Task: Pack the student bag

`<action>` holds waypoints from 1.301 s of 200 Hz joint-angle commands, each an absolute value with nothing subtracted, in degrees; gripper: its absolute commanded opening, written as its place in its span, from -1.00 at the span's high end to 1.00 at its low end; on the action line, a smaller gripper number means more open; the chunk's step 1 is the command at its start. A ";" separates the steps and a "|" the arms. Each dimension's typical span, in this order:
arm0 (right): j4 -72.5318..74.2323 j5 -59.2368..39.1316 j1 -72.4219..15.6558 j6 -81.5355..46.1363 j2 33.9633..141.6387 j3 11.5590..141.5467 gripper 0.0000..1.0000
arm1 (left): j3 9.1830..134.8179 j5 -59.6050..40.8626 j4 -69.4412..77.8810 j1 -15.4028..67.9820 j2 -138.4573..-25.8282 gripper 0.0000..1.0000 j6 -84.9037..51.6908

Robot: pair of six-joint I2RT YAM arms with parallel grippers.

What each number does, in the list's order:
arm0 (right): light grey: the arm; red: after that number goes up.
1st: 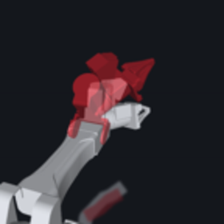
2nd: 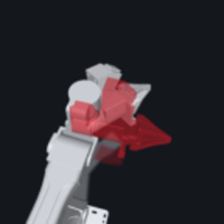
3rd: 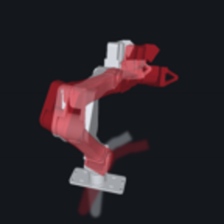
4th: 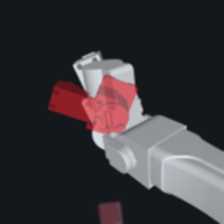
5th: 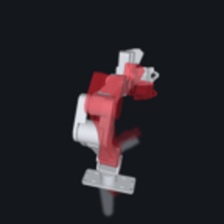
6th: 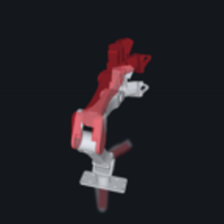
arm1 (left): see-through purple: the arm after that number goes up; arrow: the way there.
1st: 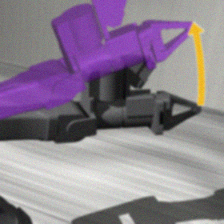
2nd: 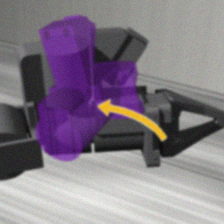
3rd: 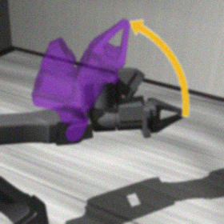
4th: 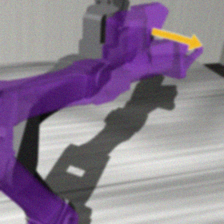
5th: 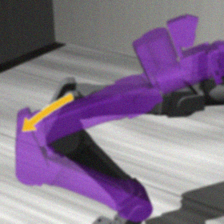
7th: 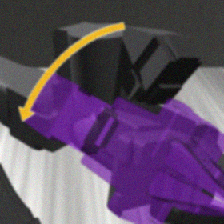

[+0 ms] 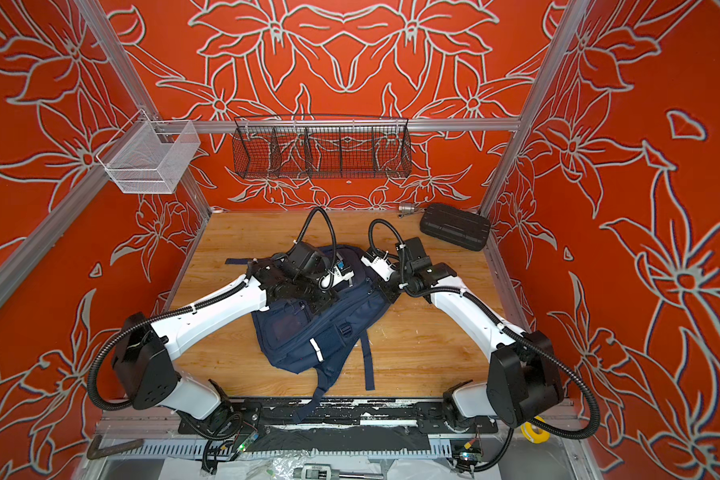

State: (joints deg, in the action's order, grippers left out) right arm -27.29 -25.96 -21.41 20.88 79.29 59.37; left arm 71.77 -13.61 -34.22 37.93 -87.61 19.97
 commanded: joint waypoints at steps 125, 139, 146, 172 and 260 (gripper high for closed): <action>-12.16 -9.03 -27.74 3.19 64.93 43.65 1.00 | 83.98 -17.32 -41.71 29.44 -97.31 0.52 43.77; -11.50 -8.87 -28.46 1.14 66.56 43.96 1.00 | 83.83 -19.99 -43.25 29.51 -96.93 0.28 37.64; -11.19 -8.83 -28.78 0.54 67.20 44.02 1.00 | 82.71 -21.04 -42.93 29.49 -95.96 0.11 33.51; -11.31 -8.16 -29.09 -1.18 68.29 44.47 1.00 | 76.63 -22.37 -38.94 29.44 -89.42 -0.14 16.01; -10.82 -9.47 -29.16 -2.34 67.95 43.99 1.00 | 57.92 -21.99 -8.32 32.78 -81.66 -0.14 -82.75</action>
State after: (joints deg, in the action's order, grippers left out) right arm -13.04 -9.91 -28.99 -0.91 68.25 44.16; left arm 66.52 -22.22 -24.64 29.65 -80.51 -43.20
